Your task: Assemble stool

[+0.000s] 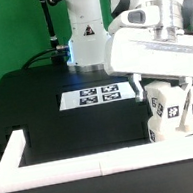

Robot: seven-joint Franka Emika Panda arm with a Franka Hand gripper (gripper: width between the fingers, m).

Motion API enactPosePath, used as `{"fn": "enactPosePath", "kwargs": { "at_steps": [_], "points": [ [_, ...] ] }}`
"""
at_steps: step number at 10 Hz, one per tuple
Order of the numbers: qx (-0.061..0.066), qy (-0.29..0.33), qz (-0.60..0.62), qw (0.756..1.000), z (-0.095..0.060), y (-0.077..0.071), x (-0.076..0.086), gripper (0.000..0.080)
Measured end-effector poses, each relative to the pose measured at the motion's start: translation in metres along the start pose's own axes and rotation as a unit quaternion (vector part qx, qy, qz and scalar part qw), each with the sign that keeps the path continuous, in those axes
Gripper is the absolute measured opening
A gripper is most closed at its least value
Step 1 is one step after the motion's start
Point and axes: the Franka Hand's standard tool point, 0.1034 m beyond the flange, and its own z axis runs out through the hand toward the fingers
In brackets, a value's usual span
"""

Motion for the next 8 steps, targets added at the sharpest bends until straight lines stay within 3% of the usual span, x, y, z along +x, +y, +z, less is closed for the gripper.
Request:
{"fn": "enactPosePath", "kwargs": {
  "at_steps": [4,6,8],
  "points": [
    [0.001,-0.008,-0.010,1.000,-0.004,0.005,0.004,0.0649],
    [0.026,-0.017,0.003,1.000,-0.041,0.019,0.029,0.0649],
    [0.045,-0.029,0.021,0.998,-0.064,0.025,0.042,0.0649]
  ]
}}
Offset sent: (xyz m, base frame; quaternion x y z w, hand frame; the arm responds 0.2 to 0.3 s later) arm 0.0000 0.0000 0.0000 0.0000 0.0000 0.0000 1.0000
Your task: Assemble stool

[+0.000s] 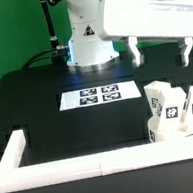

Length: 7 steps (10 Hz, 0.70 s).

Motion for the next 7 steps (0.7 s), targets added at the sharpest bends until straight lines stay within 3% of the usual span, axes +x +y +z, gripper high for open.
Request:
{"fn": "enactPosePath", "kwargs": {
  "at_steps": [2,3,6,7],
  "points": [
    [0.017,-0.042,0.004,0.999,-0.009,0.011,0.000,0.0649],
    [0.029,-0.066,0.019,0.997,-0.010,0.025,0.003,0.0649],
    [0.048,-0.161,0.033,0.985,-0.006,0.020,-0.004,0.0649],
    [0.045,-0.177,0.034,0.983,-0.006,0.018,0.002,0.0649]
  ]
}}
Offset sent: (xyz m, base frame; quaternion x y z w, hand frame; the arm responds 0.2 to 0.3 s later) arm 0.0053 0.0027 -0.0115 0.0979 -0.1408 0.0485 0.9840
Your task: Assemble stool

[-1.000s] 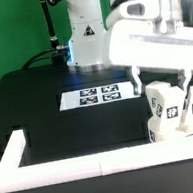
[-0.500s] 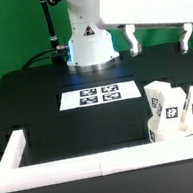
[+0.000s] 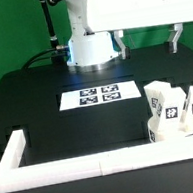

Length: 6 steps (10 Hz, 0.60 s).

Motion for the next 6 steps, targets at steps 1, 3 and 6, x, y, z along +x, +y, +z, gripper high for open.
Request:
{"fn": "enactPosePath", "kwargs": {
  "at_steps": [1,3,6],
  "points": [
    [-0.001,0.000,0.000,1.000,0.001,0.001,0.001,0.0649],
    [-0.001,0.001,0.001,1.000,0.001,0.001,0.000,0.0649],
    [0.029,-0.015,0.014,0.999,0.008,0.013,-0.001,0.0649]
  ]
}}
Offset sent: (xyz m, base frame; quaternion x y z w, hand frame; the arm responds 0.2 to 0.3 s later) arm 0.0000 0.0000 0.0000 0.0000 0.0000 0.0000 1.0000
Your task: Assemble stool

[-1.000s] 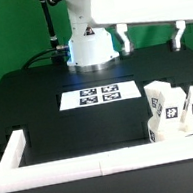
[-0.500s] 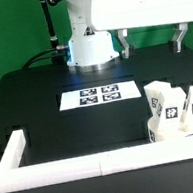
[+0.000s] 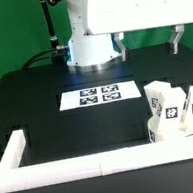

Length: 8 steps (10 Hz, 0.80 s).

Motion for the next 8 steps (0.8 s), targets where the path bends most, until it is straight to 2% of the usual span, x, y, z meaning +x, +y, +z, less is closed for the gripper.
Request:
{"fn": "enactPosePath", "kwargs": {
  "at_steps": [2,4,8],
  "points": [
    [0.039,-0.024,0.022,0.999,0.005,-0.008,-0.002,0.0649],
    [0.040,-0.024,0.022,0.999,0.016,-0.019,0.001,0.0649],
    [0.038,-0.027,0.026,0.999,0.019,-0.017,0.000,0.0649]
  ]
}}
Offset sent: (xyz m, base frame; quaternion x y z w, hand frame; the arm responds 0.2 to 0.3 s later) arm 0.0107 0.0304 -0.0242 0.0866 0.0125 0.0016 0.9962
